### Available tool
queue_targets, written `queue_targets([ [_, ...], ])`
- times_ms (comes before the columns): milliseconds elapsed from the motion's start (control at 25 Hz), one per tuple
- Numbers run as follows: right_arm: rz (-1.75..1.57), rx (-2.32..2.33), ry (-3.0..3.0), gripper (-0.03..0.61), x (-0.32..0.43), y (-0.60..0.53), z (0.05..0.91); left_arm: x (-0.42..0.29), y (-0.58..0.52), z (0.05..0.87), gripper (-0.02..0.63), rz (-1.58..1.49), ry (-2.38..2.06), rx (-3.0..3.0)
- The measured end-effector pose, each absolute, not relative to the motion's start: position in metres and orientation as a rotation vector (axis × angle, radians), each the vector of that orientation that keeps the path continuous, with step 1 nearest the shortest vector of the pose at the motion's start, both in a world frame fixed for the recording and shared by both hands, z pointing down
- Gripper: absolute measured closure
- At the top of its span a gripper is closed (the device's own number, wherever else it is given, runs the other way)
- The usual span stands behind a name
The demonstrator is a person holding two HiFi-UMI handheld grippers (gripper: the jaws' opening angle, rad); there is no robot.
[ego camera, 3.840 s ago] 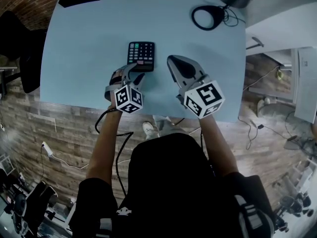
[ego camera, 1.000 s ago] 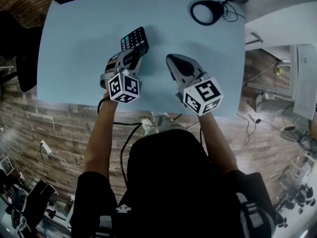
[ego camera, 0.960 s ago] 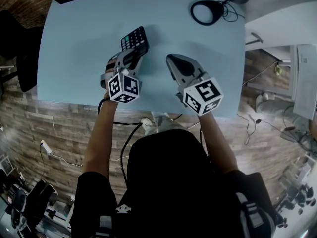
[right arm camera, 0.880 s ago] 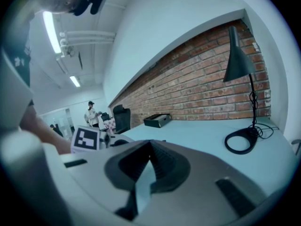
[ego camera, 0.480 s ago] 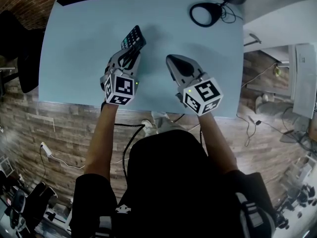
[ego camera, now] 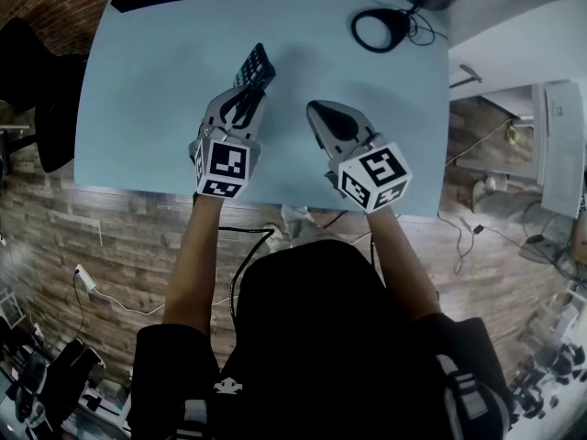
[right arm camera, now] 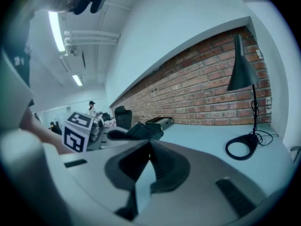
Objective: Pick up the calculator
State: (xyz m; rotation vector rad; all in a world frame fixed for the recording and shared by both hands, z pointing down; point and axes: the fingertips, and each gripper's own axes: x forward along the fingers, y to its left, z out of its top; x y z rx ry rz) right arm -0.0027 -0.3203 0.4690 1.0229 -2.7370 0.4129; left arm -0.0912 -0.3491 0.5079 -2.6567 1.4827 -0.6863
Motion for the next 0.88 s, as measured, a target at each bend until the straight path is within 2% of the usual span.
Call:
queue_targets([
  [880,0.323,1.011,-2.799,0.574,-0.021,-0.29,0.429,-0.106,-0.298,0.432,0.511,-0.396,1.617,-2.609],
])
